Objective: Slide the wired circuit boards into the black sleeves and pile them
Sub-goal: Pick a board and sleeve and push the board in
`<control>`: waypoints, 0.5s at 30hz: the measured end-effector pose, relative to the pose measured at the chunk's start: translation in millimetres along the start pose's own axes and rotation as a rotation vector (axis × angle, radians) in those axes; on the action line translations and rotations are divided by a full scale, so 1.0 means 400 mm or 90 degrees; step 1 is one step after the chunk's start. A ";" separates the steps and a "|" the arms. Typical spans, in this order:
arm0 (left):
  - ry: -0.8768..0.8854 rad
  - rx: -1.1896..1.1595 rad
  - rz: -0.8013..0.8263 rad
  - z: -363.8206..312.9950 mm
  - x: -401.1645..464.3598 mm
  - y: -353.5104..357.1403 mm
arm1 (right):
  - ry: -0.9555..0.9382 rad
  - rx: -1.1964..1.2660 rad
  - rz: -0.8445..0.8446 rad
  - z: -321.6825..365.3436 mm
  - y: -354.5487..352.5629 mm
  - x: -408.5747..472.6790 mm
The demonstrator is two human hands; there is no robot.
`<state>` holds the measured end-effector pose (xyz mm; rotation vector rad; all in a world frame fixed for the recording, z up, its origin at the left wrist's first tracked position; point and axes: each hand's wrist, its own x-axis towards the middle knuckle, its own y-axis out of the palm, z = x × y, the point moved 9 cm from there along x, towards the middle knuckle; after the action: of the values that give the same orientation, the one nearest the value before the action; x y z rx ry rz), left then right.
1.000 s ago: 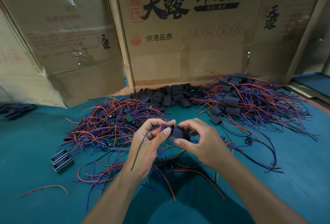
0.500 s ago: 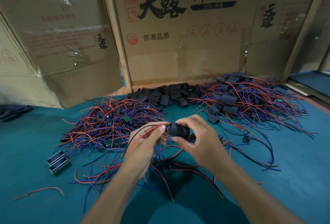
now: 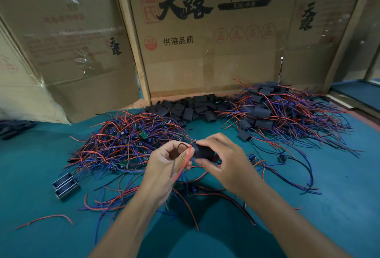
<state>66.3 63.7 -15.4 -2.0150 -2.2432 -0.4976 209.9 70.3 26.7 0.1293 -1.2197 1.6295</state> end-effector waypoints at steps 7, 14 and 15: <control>-0.065 -0.039 0.019 0.015 0.004 -0.003 | -0.001 0.004 -0.017 -0.005 -0.004 -0.003; -0.150 -0.099 0.005 0.025 -0.001 -0.003 | -0.023 0.007 -0.004 0.005 0.003 -0.004; -0.166 -0.113 0.007 0.027 -0.003 -0.001 | -0.026 0.009 -0.001 0.007 0.004 -0.005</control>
<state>67.8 65.7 -26.0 -2.2985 -2.4076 -0.4726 208.2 67.0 25.8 0.1733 -1.2399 1.6410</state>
